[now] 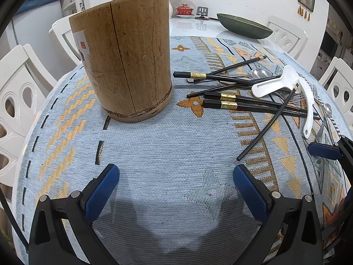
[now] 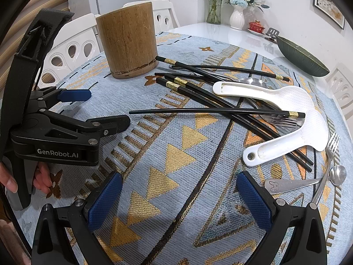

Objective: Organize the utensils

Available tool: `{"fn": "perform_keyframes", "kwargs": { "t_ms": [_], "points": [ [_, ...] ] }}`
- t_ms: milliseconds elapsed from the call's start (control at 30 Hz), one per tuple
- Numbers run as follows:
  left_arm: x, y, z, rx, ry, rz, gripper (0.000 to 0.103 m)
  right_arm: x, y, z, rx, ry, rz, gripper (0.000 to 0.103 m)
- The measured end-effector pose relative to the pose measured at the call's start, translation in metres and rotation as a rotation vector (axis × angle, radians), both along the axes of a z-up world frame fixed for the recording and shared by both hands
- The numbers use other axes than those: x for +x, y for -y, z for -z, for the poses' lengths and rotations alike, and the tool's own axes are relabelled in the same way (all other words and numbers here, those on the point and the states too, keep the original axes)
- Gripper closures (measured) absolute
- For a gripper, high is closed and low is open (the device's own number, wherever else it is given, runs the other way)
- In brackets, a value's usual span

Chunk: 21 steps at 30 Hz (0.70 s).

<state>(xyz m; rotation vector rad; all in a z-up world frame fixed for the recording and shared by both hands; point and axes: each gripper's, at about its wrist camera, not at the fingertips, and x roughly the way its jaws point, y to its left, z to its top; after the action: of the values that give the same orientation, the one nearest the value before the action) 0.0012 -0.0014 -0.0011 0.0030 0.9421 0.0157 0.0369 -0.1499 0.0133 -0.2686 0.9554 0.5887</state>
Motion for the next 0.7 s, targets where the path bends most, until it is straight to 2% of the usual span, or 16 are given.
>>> {"fn": "perform_keyframes", "kwargs": {
  "t_ms": [700],
  "points": [
    [-0.0009, 0.0003, -0.0011, -0.006, 0.0, -0.001, 0.0, 0.0005, -0.0028, 0.002, -0.009, 0.004, 0.028, 0.0]
  ]
}}
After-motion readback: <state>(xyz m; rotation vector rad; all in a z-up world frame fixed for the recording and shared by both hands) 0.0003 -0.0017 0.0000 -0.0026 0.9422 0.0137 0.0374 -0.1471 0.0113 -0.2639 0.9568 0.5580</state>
